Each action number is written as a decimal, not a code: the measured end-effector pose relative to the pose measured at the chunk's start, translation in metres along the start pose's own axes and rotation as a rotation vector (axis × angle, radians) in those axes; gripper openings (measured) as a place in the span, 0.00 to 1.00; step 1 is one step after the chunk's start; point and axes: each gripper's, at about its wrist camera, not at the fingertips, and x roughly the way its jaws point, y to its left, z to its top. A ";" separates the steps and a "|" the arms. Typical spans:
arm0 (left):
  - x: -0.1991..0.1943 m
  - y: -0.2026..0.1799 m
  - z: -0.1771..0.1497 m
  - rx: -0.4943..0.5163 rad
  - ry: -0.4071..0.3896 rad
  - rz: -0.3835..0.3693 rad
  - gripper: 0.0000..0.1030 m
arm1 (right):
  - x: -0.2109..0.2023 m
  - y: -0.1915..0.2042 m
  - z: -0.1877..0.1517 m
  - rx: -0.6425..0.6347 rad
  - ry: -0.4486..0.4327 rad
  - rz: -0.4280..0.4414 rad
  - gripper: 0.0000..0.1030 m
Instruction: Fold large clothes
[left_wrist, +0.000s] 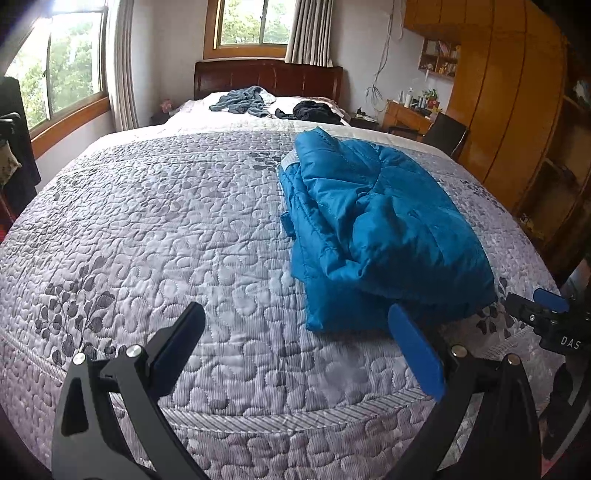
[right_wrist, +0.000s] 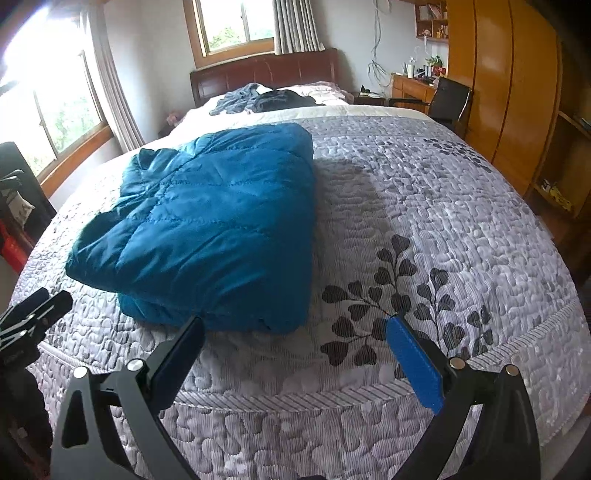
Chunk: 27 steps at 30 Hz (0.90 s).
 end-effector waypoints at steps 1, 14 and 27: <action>-0.001 0.000 -0.001 -0.002 0.000 0.008 0.96 | 0.000 0.000 0.000 0.001 0.000 -0.003 0.96; -0.007 -0.009 -0.010 0.014 0.023 0.038 0.96 | -0.001 0.001 -0.005 0.002 0.014 -0.036 0.96; -0.009 -0.012 -0.013 0.018 0.033 0.043 0.96 | -0.001 0.005 -0.007 -0.013 0.020 -0.040 0.96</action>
